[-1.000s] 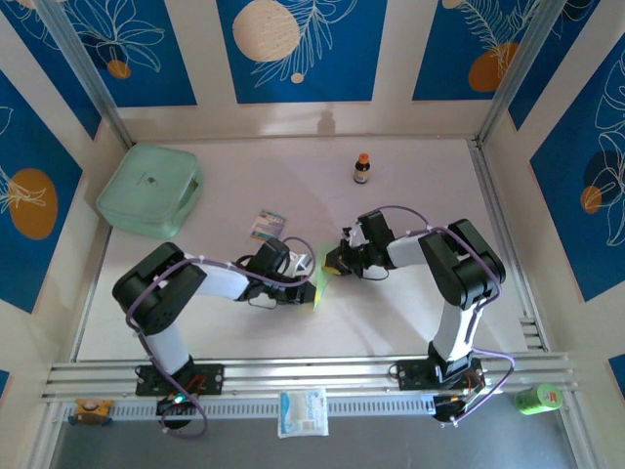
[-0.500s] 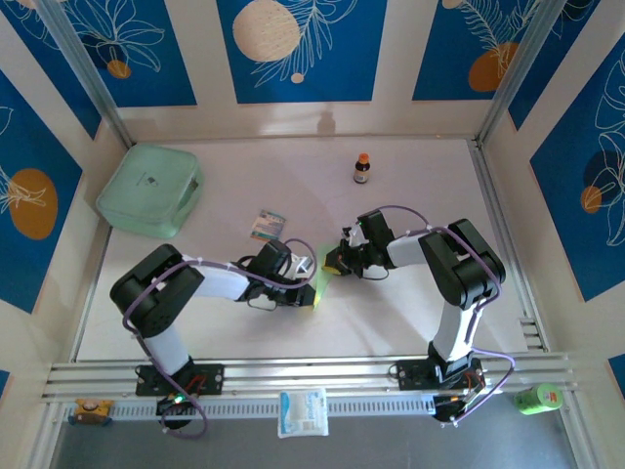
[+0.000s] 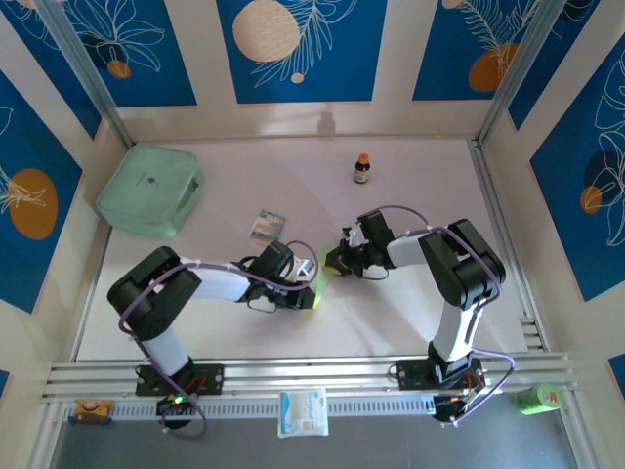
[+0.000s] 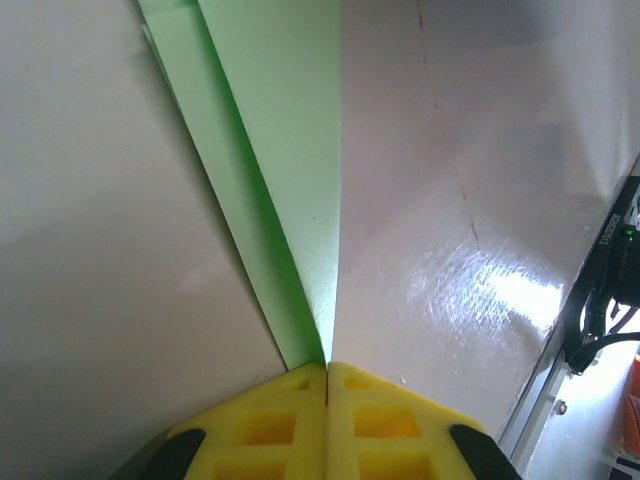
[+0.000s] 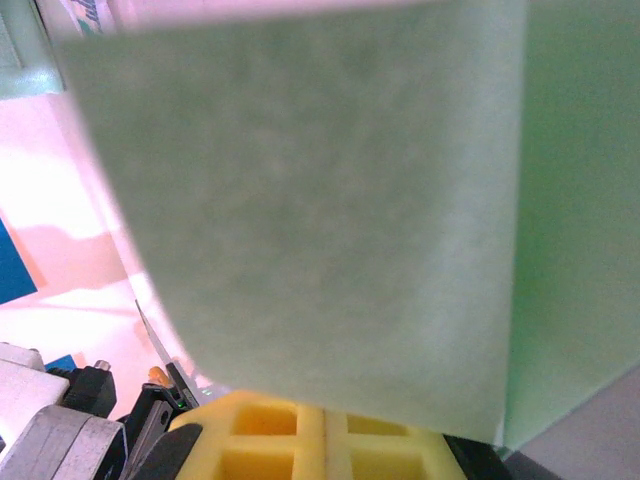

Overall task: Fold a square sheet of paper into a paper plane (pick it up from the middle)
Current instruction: Fold the wing for the fifth time at the center of the table.

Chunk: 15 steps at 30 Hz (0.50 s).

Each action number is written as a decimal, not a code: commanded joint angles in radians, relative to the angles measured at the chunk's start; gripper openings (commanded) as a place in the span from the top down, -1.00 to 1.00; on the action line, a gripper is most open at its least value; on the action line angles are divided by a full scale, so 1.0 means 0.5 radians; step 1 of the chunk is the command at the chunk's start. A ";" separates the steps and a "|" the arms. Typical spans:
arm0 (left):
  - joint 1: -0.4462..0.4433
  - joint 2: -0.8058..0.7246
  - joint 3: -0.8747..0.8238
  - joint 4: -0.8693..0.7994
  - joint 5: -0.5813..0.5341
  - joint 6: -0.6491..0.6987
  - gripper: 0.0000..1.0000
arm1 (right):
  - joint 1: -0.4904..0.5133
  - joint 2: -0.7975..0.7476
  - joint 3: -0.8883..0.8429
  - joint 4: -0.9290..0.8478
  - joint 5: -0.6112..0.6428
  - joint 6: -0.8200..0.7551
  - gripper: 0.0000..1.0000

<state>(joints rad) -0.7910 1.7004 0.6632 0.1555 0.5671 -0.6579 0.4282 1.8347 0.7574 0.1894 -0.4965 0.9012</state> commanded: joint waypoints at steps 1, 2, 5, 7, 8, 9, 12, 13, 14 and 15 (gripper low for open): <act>-0.069 0.020 -0.118 -0.476 0.040 0.029 1.00 | -0.006 0.083 -0.051 -0.266 0.280 -0.005 0.91; -0.069 0.017 -0.121 -0.482 0.040 0.029 1.00 | -0.007 0.083 -0.051 -0.266 0.280 -0.005 0.91; -0.074 0.014 -0.129 -0.486 0.043 0.026 0.99 | -0.006 0.077 -0.054 -0.266 0.284 -0.005 0.91; -0.079 0.009 -0.139 -0.484 0.048 0.024 1.00 | -0.007 0.077 -0.054 -0.265 0.284 -0.006 0.91; -0.081 0.004 -0.145 -0.475 0.044 0.015 1.00 | -0.007 0.073 -0.056 -0.268 0.284 -0.005 0.91; -0.083 -0.001 -0.154 -0.468 0.053 0.010 1.00 | -0.007 0.073 -0.057 -0.266 0.287 -0.007 0.91; -0.091 -0.032 -0.189 -0.458 0.047 -0.012 0.99 | -0.007 0.068 -0.057 -0.266 0.284 -0.008 0.91; -0.094 -0.045 -0.204 -0.439 0.044 -0.025 0.99 | -0.004 0.067 -0.059 -0.266 0.286 -0.005 0.91; -0.093 -0.054 -0.207 -0.437 0.045 -0.030 0.98 | -0.004 0.067 -0.059 -0.267 0.286 -0.005 0.91; -0.095 -0.064 -0.209 -0.437 0.046 -0.033 0.98 | -0.004 0.070 -0.055 -0.265 0.281 -0.005 0.91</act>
<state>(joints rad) -0.8047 1.6604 0.6228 0.1406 0.5674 -0.6571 0.4301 1.8324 0.7574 0.1871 -0.4900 0.9009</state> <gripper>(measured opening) 0.064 0.053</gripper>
